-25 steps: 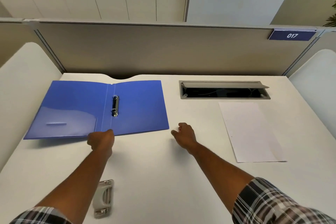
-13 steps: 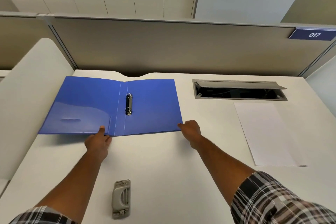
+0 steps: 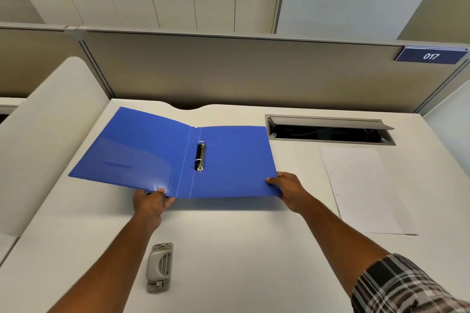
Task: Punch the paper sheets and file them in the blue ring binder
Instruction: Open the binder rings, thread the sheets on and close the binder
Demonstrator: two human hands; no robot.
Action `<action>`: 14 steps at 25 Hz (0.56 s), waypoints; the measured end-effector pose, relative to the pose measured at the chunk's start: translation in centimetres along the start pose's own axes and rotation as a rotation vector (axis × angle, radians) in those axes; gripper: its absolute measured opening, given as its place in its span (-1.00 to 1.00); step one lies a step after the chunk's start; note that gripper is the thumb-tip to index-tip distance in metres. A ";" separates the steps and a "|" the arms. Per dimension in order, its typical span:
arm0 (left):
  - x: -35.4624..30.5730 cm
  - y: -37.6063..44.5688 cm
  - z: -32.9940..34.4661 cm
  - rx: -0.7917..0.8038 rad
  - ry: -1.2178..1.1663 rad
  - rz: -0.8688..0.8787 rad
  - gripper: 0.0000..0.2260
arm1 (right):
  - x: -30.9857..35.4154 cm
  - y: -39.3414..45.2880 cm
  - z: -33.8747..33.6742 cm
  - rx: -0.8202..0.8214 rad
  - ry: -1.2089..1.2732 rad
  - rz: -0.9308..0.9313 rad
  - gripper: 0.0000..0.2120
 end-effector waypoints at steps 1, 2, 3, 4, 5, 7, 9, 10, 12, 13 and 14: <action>1.0 -0.9 0.1 0.008 0.011 0.001 -0.59 | 0.0 -0.3 -1.2 -0.001 0.015 -0.010 -0.89; 2.2 -1.6 0.2 0.011 0.026 -0.004 -0.61 | -0.1 -0.7 -2.4 -0.017 0.009 -0.024 -0.83; 3.3 -2.4 0.5 0.022 0.046 -0.002 -0.64 | -0.3 -1.3 -3.7 -0.035 -0.007 -0.044 -0.78; 4.5 -3.4 0.8 0.035 0.068 0.006 -0.68 | -0.6 -2.0 -5.1 -0.047 -0.031 -0.066 -0.76; 5.7 -4.1 1.0 0.055 0.073 0.010 -0.73 | -1.1 -2.5 -6.3 -0.052 -0.044 -0.082 -0.77; 7.5 -5.2 1.0 0.060 0.034 -0.003 -0.78 | -1.9 -3.7 -8.5 -0.033 -0.044 -0.091 -0.78; 8.3 -6.2 -0.2 -0.015 0.016 -0.026 -0.80 | -2.5 -5.0 -10.7 0.007 -0.059 -0.112 -0.71; 8.2 -6.4 -1.3 -0.070 0.034 -0.026 -0.78 | -2.6 -5.5 -11.9 0.017 -0.078 -0.127 -0.67; 8.0 -6.3 -4.1 -0.149 0.008 -0.042 -0.80 | -2.8 -6.8 -14.6 0.016 -0.133 -0.145 -0.59; 7.9 -6.3 -5.4 -0.159 -0.050 -0.045 -0.85 | -2.8 -7.4 -16.1 0.014 -0.149 -0.149 -0.54; 7.6 -6.2 -6.7 -0.175 -0.075 -0.062 -0.90 | -3.0 -7.9 -17.3 0.014 -0.154 -0.153 -0.49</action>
Point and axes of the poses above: each hand's wrist, its own y-axis towards the middle knuckle, its own z-axis out of the palm, x = y × z, the point moved 6 cm from there along y, towards the middle knuckle, and after that the axes turned 8 degrees about y, right-handed, at the moved point
